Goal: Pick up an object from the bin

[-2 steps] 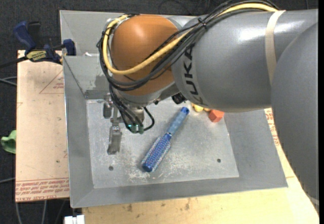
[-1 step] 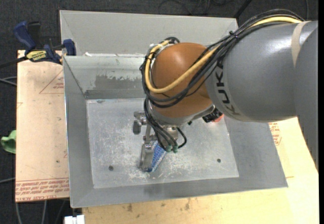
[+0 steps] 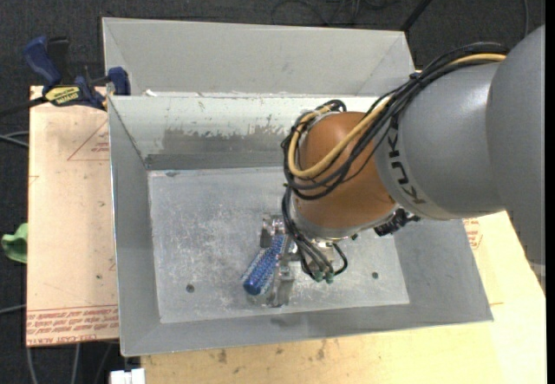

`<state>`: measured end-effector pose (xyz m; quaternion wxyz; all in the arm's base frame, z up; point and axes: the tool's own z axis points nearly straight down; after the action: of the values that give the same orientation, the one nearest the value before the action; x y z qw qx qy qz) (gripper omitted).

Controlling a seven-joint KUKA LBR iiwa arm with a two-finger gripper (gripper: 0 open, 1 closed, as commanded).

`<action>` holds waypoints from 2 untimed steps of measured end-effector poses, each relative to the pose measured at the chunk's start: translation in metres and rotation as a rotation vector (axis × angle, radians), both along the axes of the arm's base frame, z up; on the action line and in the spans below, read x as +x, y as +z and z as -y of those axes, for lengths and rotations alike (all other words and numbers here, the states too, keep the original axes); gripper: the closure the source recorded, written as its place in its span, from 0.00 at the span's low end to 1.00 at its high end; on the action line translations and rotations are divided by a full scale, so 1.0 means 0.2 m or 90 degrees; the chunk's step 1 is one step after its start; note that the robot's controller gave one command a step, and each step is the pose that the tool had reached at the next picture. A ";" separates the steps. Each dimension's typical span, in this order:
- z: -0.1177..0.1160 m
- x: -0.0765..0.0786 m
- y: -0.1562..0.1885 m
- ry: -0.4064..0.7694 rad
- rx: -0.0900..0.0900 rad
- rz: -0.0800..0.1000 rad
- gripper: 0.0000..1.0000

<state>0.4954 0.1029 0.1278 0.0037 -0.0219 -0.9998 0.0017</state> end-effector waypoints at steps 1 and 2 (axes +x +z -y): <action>0.13 0.07 -0.30 0.248 0.003 0.002 0.00; 0.27 0.10 -0.06 0.152 0.003 0.005 0.00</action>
Offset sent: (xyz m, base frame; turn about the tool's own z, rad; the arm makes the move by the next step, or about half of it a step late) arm 0.0153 -0.0247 -0.0578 -0.3928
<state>0.5164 0.0490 0.1161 -0.0005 0.0972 -0.9953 -0.0003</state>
